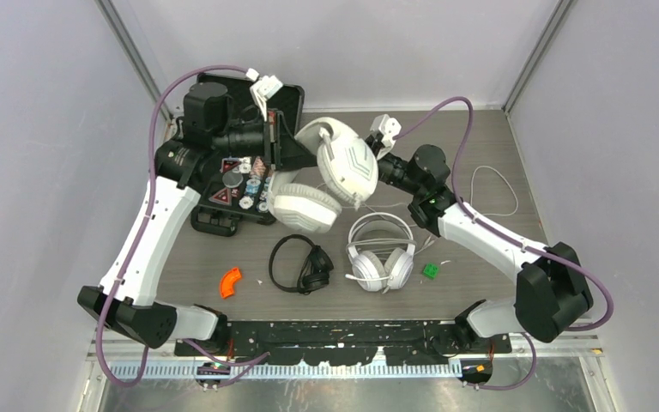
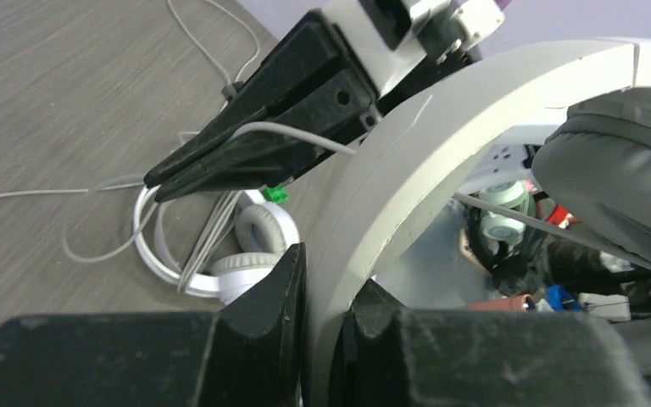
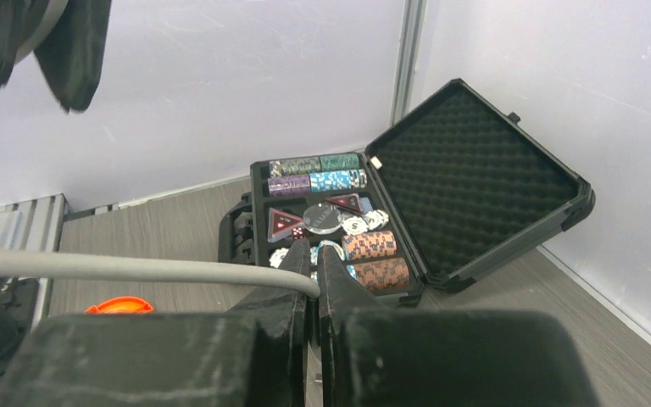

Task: Wrap the headphones
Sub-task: Wrap the headphones cable around the headphones.

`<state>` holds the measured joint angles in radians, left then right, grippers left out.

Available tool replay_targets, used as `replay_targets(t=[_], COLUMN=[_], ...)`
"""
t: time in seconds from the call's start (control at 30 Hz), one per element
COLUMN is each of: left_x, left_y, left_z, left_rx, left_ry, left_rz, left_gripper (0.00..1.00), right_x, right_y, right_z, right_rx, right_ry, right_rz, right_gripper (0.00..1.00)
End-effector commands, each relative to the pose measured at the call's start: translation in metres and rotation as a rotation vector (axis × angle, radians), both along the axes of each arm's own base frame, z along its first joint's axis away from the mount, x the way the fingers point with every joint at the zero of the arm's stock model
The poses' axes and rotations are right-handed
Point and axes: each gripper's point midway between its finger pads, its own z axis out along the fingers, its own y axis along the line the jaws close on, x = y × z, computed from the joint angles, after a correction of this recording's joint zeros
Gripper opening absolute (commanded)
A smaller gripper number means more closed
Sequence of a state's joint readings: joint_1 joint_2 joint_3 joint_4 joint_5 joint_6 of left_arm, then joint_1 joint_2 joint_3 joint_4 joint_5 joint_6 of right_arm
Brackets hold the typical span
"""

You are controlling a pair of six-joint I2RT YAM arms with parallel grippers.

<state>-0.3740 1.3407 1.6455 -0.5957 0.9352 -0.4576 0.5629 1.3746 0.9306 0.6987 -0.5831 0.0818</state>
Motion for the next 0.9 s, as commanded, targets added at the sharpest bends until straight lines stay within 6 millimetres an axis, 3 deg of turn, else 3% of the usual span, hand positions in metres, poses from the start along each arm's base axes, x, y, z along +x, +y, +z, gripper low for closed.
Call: replay_targets(t=[0.0, 0.2, 0.53, 0.67, 0.87], left_x=[-0.033, -0.016, -0.013, 0.001, 0.021], left_y=[0.011, 0.037, 0.047, 0.06, 0.082], left_z=[-0.01, -0.05, -0.101, -0.108, -0.104], left_rx=[0.088, 0.336, 0.708, 0.829, 0.94], left_ry=[-0.101, -0.265, -0.479, -0.512, -0.554], left_rz=[-0.111, -0.001, -0.028, 0.065, 0.205], left_gripper=[0.0, 0.0, 0.0, 0.0, 0.0], right_x=[0.01, -0.002, -0.009, -0.021, -0.032], right_y=[-0.011, -0.031, -0.055, -0.062, -0.069], right_z=[0.012, 0.005, -0.006, -0.017, -0.019], right_rx=[-0.027, -0.116, -0.325, -0.395, -0.415], right_ry=[-0.021, 0.059, 0.245, 0.375, 0.522], right_rz=[-0.078, -0.121, -0.195, -0.186, -0.209], right_gripper=[0.0, 0.0, 0.0, 0.0, 0.0])
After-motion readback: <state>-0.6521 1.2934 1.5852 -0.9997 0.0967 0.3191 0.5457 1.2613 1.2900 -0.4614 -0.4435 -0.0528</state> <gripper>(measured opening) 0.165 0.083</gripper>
